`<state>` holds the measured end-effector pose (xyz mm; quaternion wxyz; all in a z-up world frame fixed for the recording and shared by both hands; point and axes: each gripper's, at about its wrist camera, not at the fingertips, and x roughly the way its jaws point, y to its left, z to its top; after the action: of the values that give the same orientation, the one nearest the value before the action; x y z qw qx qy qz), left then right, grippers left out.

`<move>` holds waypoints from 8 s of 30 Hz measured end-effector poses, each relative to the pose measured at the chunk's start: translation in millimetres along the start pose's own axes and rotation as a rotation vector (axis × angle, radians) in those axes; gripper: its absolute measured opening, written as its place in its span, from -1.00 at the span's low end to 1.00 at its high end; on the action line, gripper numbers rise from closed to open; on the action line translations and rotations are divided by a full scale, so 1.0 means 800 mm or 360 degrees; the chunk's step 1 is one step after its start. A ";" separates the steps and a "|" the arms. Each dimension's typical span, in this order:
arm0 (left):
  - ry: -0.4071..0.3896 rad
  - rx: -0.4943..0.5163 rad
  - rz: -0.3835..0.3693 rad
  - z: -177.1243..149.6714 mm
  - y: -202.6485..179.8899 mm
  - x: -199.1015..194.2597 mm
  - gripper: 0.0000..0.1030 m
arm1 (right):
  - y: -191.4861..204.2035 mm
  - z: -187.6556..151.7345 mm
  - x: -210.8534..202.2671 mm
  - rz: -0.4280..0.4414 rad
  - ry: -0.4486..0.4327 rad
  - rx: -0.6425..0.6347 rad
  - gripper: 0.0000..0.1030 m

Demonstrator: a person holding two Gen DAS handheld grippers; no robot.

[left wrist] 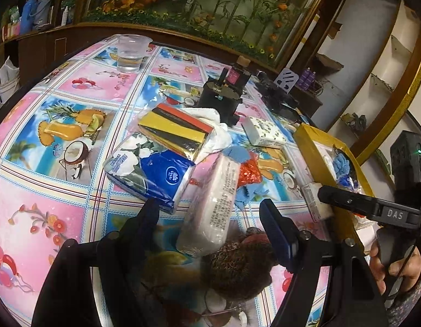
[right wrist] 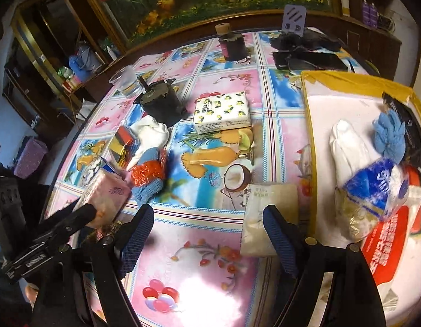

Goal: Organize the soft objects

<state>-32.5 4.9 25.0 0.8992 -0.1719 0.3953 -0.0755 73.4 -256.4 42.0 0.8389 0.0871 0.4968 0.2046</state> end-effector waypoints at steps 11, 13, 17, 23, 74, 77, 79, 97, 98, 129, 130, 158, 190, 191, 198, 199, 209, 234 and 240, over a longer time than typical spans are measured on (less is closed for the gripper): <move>-0.0100 -0.0124 -0.0070 -0.002 0.022 -0.016 -0.59 | 0.053 -0.037 0.019 0.0294 0.0094 -0.0040 0.67; -0.0165 -0.0090 -0.0059 -0.002 0.016 -0.026 -0.59 | 0.071 -0.045 0.017 0.0335 0.0093 -0.0097 0.67; -0.0255 -0.0106 -0.0031 -0.001 0.019 -0.039 -0.59 | 0.108 -0.057 0.027 0.0379 0.0118 -0.0215 0.71; -0.0304 -0.0226 0.0024 0.002 0.038 -0.045 -0.59 | 0.148 -0.058 0.061 0.0399 0.0151 -0.0362 0.35; -0.0270 -0.0016 0.0093 -0.001 0.008 -0.035 -0.59 | 0.066 0.009 0.017 0.0523 -0.0446 -0.0226 0.26; -0.0269 -0.0013 0.0091 -0.001 0.008 -0.035 -0.59 | 0.065 0.010 0.020 0.0519 -0.0439 -0.0219 0.26; -0.0271 -0.0014 0.0089 -0.001 0.008 -0.035 -0.59 | 0.065 0.010 0.020 0.0518 -0.0441 -0.0219 0.26; -0.0260 -0.0002 0.0065 -0.003 0.006 -0.034 -0.59 | 0.064 0.011 0.022 0.0503 -0.0435 -0.0208 0.26; -0.0264 -0.0007 0.0060 -0.003 0.007 -0.035 -0.59 | 0.064 0.011 0.022 0.0502 -0.0432 -0.0207 0.26; -0.0233 -0.0021 -0.0060 0.009 -0.028 -0.022 -0.59 | 0.034 0.020 -0.010 0.0438 -0.0617 -0.0068 0.26; -0.0240 -0.0005 -0.0071 0.010 -0.034 -0.021 -0.59 | 0.030 0.021 -0.012 0.0422 -0.0633 -0.0050 0.26; -0.0155 0.0290 -0.0217 -0.009 -0.158 0.002 -0.59 | -0.110 -0.016 -0.161 0.0210 -0.0768 0.0167 0.25; 0.0212 0.0440 -0.0426 0.050 -0.320 0.185 0.07 | -0.278 0.111 -0.077 -0.0249 -0.0333 0.0363 0.36; 0.0199 0.0438 -0.0433 0.050 -0.320 0.182 0.07 | -0.277 0.109 -0.081 -0.0237 -0.0343 0.0364 0.37; 0.0132 0.0455 -0.0444 0.047 -0.317 0.156 0.10 | -0.262 0.083 -0.126 -0.0215 -0.0479 0.0374 0.47; 0.0129 0.0452 -0.0449 0.045 -0.316 0.152 0.13 | -0.257 0.076 -0.136 -0.0190 -0.0509 0.0376 0.47; 0.0084 0.0411 -0.0465 0.021 -0.268 0.094 0.29 | -0.188 0.017 -0.187 0.0055 -0.0728 0.0367 0.63; -0.0083 -0.0088 -0.0182 -0.001 -0.007 -0.013 0.52 | 0.001 0.019 -0.010 -0.0005 -0.0175 -0.0073 0.63; -0.0088 0.0001 -0.0170 -0.006 -0.016 -0.016 0.52 | -0.005 0.040 0.007 -0.0074 -0.0075 -0.0100 0.63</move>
<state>-44.4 -4.7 35.8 0.9045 -0.1944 0.3606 -0.1188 104.3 -255.7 52.2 0.8572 0.0540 0.4722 0.1984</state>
